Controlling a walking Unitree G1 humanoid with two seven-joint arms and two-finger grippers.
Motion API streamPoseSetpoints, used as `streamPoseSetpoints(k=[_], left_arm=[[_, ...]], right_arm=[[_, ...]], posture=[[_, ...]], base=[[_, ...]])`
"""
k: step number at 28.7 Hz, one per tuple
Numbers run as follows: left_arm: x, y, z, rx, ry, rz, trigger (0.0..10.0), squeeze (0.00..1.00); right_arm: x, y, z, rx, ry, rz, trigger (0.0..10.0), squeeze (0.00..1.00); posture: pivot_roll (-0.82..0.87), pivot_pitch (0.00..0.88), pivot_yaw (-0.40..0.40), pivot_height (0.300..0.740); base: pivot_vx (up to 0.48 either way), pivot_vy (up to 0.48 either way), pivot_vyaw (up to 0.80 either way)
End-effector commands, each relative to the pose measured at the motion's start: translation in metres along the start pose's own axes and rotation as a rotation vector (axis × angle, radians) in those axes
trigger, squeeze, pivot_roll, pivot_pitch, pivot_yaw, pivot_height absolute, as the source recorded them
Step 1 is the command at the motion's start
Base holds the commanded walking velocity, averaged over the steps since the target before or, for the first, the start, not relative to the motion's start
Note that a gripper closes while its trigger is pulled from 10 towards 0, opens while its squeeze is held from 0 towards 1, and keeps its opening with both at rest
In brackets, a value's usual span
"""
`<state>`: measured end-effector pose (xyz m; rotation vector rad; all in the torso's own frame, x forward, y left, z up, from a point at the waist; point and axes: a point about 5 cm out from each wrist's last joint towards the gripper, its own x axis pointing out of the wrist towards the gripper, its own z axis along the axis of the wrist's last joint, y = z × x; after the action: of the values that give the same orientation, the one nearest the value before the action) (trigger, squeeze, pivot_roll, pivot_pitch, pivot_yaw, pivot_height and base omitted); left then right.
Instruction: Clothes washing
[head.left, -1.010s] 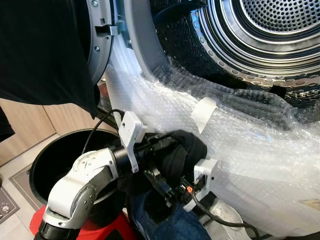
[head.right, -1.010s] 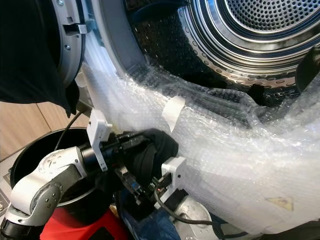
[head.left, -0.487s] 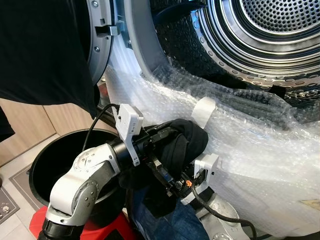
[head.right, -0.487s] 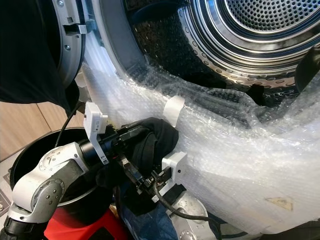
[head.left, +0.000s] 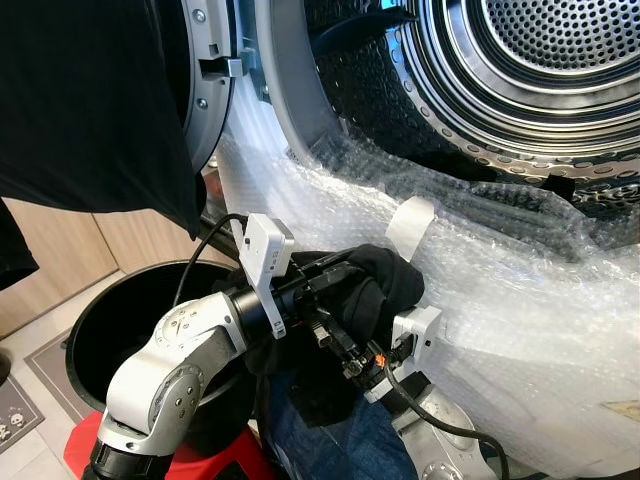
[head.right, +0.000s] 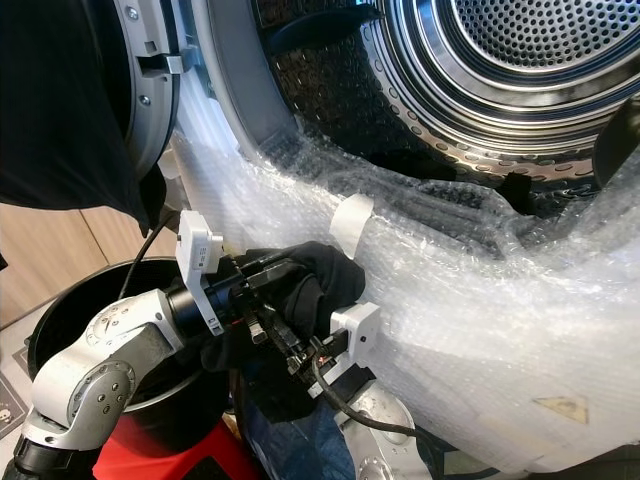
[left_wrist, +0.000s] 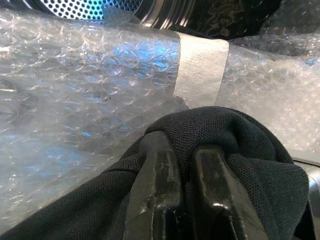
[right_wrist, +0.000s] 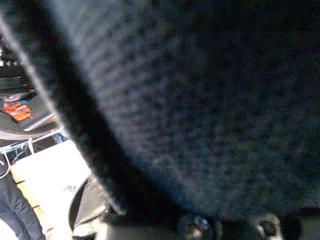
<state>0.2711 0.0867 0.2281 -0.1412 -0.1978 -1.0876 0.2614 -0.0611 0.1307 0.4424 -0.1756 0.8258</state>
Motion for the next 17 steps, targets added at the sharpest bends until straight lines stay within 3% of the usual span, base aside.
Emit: streamPoseSetpoints(k=[1, 17], left_arm=[[0.012, -0.022, 0.015, 0.007, -0.089, -0.155, 0.0, 0.00], [0.008, -0.017, 0.017, 0.017, -0.085, -0.106, 0.0, 0.00]], right_arm=[[0.010, -0.001, 0.001, 0.040, -0.038, -0.037, 0.0, 0.00], [0.014, -0.011, 0.006, 0.018, -0.071, -0.109, 0.0, 0.00]], posture=[[0.06, 0.000, -0.020, 0.740], [0.08, 0.057, -0.021, 0.740]], base=[[0.000, 0.000, 0.00], [0.000, 0.000, 0.00]])
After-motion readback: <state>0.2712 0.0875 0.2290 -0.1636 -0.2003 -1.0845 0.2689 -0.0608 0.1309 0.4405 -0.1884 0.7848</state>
